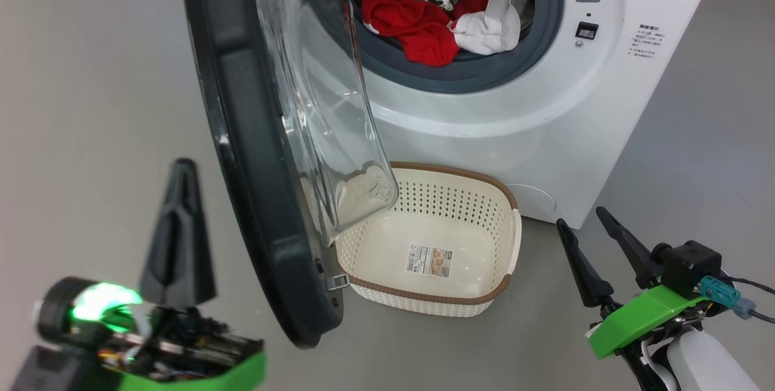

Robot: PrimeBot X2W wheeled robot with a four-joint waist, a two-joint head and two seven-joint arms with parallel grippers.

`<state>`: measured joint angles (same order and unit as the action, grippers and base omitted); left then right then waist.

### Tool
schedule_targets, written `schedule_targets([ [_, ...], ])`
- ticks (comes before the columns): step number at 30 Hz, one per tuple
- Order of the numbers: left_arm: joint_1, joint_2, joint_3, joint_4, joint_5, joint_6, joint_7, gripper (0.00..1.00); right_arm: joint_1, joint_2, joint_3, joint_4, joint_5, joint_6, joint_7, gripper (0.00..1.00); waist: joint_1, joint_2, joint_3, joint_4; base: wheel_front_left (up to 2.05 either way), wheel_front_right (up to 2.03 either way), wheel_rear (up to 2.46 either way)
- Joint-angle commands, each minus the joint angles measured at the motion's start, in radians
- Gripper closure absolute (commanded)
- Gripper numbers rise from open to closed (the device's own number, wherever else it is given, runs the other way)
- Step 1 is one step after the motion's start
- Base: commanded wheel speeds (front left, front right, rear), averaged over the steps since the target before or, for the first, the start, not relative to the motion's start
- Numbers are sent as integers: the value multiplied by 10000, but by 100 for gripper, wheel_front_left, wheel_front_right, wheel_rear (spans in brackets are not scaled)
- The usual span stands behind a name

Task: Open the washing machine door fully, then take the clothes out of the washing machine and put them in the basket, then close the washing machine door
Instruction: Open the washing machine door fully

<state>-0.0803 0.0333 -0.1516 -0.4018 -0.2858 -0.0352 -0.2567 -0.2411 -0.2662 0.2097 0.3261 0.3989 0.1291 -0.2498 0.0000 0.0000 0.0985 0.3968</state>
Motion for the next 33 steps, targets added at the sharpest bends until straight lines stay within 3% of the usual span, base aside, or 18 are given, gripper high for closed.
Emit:
schedule_targets([
  [1, -29, 169, -130, -423, -110, -176, -51, 100, 43, 8, 103, -297, -197, 16, -120, 0, 0, 0, 1, -2, 0, 0, 0],
  [8, 298, 169, -1783, -138, -761, -536, -51, 100, -11, 56, 26, -376, -319, 16, -120, 0, 0, 0, -30, -37, 0, 0, 0],
  [15, 450, 169, -2868, 1092, -1507, -733, 123, 100, -39, 58, 74, -413, -420, 16, -120, 0, 0, 0, -79, -104, 0, 0, 0],
  [22, 415, 169, -3219, 2384, -2223, -755, 341, 100, -98, 40, 97, -454, -509, 16, -120, 0, 0, 0, -56, -133, 0, 0, 0],
  [33, 236, 170, -3005, 3664, -2319, -514, 260, 100, -170, -12, 162, -480, -504, 16, -120, 0, 0, 0, -55, -152, 0, 0, 0],
])
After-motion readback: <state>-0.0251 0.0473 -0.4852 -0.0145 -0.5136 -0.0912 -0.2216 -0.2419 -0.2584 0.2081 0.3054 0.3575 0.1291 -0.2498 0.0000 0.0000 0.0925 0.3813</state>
